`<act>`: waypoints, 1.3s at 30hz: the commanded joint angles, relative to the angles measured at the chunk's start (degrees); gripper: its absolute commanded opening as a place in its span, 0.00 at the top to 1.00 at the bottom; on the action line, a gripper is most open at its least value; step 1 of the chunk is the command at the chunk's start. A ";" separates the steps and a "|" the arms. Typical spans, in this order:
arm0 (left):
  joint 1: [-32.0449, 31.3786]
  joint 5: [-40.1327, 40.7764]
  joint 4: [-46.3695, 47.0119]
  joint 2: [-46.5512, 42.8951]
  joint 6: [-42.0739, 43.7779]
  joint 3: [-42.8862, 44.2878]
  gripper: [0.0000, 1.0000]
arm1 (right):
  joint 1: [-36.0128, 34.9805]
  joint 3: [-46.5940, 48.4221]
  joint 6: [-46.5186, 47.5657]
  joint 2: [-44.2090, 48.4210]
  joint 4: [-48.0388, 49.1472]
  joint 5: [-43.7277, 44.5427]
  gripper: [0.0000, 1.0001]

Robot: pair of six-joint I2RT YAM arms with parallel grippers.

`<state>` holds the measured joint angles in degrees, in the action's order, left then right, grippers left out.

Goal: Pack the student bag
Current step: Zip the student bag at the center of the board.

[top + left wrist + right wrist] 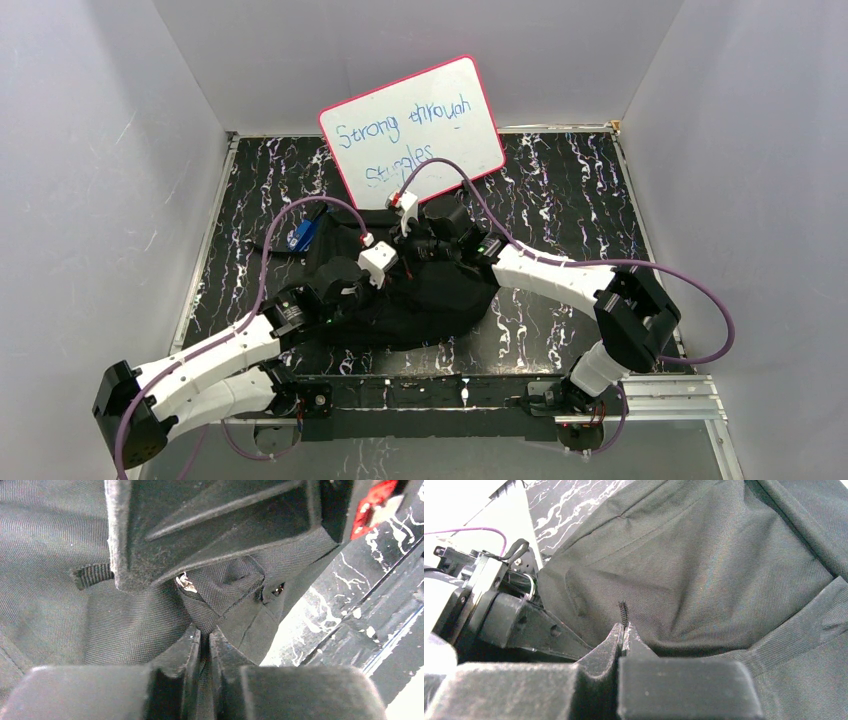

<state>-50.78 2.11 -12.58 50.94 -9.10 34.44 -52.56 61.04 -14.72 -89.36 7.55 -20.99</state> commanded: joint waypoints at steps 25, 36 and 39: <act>-6.36 -3.62 -2.70 2.29 -2.76 3.25 1.00 | 10.65 6.46 5.33 -5.76 4.27 10.62 1.00; -7.55 -3.34 -4.79 0.98 -2.77 4.62 1.00 | 13.44 13.08 8.97 -13.61 8.49 8.70 1.00; -7.64 -3.25 -5.04 0.39 -2.77 4.60 1.00 | 14.17 15.75 9.78 -16.81 9.84 7.30 1.00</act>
<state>-56.66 4.95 -13.89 53.36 -10.90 36.84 -40.62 70.65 -8.54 -103.57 8.01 -16.56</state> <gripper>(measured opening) 0.020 0.017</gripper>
